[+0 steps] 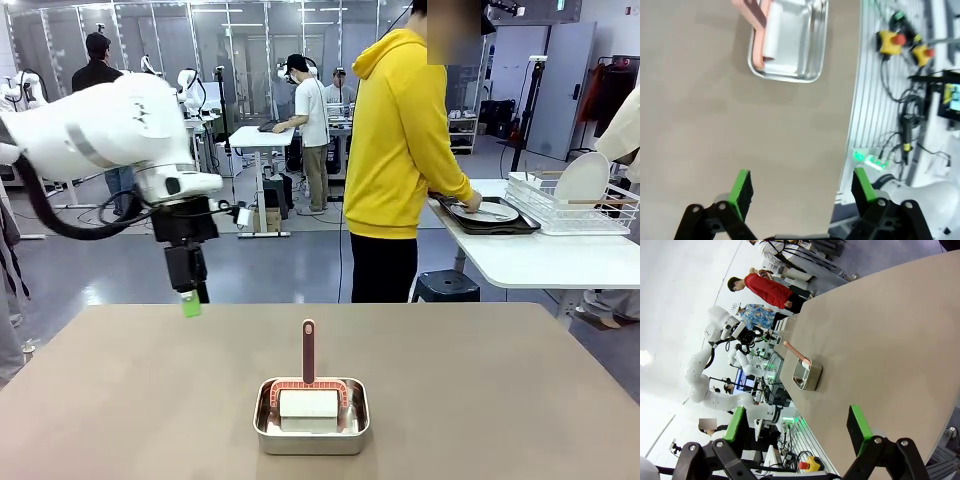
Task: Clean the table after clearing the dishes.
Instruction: When the right (or left) Handle tray is removed, use the right hand (or left hand) to clean the right (or left) side of the table with the Lint Roller.
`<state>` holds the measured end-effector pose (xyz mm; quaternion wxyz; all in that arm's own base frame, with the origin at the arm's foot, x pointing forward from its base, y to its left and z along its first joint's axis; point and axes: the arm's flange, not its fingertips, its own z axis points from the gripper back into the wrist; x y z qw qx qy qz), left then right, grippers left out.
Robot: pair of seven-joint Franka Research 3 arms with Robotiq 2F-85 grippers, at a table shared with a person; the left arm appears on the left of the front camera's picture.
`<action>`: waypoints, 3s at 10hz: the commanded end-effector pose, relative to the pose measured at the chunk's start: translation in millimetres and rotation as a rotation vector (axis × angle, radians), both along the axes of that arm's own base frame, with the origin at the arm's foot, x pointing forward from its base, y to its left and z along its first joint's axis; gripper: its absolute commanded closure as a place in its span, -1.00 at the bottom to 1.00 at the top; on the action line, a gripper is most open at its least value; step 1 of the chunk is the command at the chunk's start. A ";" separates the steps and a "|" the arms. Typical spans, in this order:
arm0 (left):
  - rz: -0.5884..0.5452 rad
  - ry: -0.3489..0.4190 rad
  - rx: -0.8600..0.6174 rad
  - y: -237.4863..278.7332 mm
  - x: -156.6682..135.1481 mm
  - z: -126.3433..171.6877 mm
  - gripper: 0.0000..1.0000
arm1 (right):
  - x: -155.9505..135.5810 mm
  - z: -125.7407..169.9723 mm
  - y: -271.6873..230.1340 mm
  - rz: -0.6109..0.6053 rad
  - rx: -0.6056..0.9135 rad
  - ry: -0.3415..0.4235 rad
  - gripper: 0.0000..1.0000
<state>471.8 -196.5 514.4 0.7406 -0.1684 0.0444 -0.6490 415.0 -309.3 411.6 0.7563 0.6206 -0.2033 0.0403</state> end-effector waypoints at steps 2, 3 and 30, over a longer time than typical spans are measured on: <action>-0.086 -0.059 0.092 -43.6 19.8 3.4 -1.00 | -3.4 2.9 2.0 0.002 0.005 -0.009 -1.00; -0.124 -0.071 0.115 -63.0 28.1 2.8 -1.00 | -3.4 2.9 2.0 0.002 0.005 -0.009 -1.00; -0.212 -0.085 0.106 -190.4 48.8 -99.9 -1.00 | -3.4 2.9 2.0 0.002 0.005 -0.009 -1.00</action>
